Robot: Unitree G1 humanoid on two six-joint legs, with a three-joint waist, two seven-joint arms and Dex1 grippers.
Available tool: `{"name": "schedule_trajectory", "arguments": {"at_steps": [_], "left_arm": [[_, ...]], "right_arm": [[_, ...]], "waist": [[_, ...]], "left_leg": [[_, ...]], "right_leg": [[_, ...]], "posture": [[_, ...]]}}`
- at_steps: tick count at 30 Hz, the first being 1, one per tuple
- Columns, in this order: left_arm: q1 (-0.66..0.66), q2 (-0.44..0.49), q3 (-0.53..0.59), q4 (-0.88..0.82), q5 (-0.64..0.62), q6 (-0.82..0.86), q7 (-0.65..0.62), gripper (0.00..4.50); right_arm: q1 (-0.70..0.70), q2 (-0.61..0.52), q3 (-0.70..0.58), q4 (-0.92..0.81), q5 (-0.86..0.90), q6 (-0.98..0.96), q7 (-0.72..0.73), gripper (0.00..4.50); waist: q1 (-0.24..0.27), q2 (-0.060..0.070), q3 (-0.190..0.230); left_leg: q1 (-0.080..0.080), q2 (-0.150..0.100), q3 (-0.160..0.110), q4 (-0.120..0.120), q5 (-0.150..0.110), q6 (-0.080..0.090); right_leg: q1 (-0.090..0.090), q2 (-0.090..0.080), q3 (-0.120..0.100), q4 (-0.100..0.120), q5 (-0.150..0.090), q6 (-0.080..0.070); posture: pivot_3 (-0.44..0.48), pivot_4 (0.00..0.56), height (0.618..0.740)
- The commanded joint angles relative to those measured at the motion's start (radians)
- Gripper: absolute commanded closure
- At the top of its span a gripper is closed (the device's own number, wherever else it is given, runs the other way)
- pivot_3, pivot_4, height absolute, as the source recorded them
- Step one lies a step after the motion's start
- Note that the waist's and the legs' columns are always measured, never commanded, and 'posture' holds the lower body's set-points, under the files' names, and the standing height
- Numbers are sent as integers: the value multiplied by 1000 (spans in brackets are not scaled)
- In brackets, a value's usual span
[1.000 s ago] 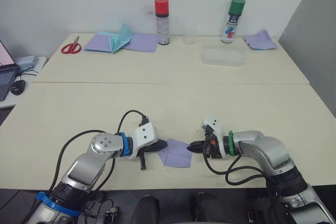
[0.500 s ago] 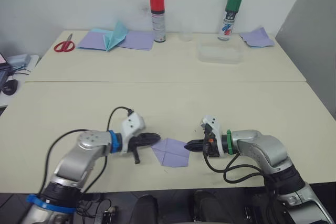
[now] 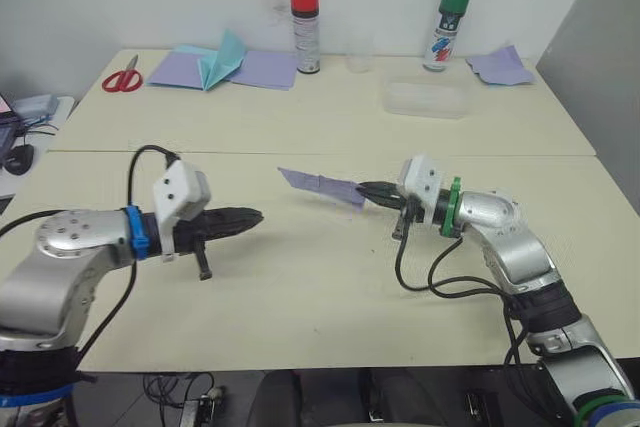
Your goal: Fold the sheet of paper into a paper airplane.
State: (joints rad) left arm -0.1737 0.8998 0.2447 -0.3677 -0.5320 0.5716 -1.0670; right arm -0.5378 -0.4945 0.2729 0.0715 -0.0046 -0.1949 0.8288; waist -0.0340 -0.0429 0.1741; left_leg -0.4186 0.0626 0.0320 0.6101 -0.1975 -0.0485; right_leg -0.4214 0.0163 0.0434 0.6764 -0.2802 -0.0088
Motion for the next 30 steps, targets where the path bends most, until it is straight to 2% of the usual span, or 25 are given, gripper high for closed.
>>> {"name": "schedule_trajectory", "arguments": {"at_steps": [1, 4, 7, 10, 12, 15, 22, 25, 30], "left_arm": [[54, 14, 26, -94, -54, 53, 17, 4500], [193, 50, 55, -215, -120, 129, -13, 4500], [290, 66, 94, -278, -161, 164, -12, 4500], [341, 71, 88, -284, -145, 149, -13, 4500], [343, 66, 73, -274, -136, 139, -4, 4500], [331, 62, 60, -260, -132, 134, 3, 4500], [275, 41, -32, -216, -89, 106, 40, 4500], [229, 19, -88, -186, -55, 90, 65, 4500], [124, -49, -209, -142, 11, 93, 142, 4500]], "right_arm": [[23, -37, 65, 73, -204, -337, -85, 4474], [77, -79, 122, 126, -378, -526, -180, 4474], [119, -90, 135, 147, -449, -607, -254, 4474], [148, -100, 162, 165, -456, -646, -254, 4474], [167, -106, 178, 163, -436, -659, -235, 4474], [174, -114, 190, 159, -419, -665, -212, 4474], [172, -121, 200, 184, -371, -665, -176, 4474], [172, -117, 200, 173, -339, -641, -149, 3564], [200, -165, 176, 129, -233, -648, -104, 1672]], "waist": [[0, 0, 0], [0, 0, 0], [1, 0, 0], [1, 0, 0], [1, 0, 0], [2, -1, 1], [4, -1, 0], [3, -1, 0], [6, -1, 0]], "left_leg": [[0, 0, 0, 0, 0, 0], [1, 0, 1, 0, 0, 0], [1, 1, 0, 0, 0, 0], [3, 1, -1, 1, 0, -1], [9, 1, -2, 1, 1, -1], [21, 1, -3, 1, 1, -1], [20, 1, -1, 2, 1, -1], [19, 1, -1, 2, 1, -1], [18, 0, -1, 2, 0, -1]], "right_leg": [[0, 0, 0, 0, 0, 0], [0, -1, 1, 1, 0, 0], [0, -2, 3, 3, 0, -1], [1, -2, 2, 4, 0, -1], [5, -1, 1, 4, 0, -1], [17, -2, 2, 4, -5, -10], [17, -3, 3, 4, -5, -8], [17, -2, 3, 4, -3, -6], [17, -2, 2, 4, -1, -3]], "posture": [[0, 150, 740], [0, 150, 740], [0, 150, 740], [0, 150, 740], [0, 150, 740], [0, 150, 740], [0, 150, 740], [0, 150, 740], [0, 150, 740]]}}
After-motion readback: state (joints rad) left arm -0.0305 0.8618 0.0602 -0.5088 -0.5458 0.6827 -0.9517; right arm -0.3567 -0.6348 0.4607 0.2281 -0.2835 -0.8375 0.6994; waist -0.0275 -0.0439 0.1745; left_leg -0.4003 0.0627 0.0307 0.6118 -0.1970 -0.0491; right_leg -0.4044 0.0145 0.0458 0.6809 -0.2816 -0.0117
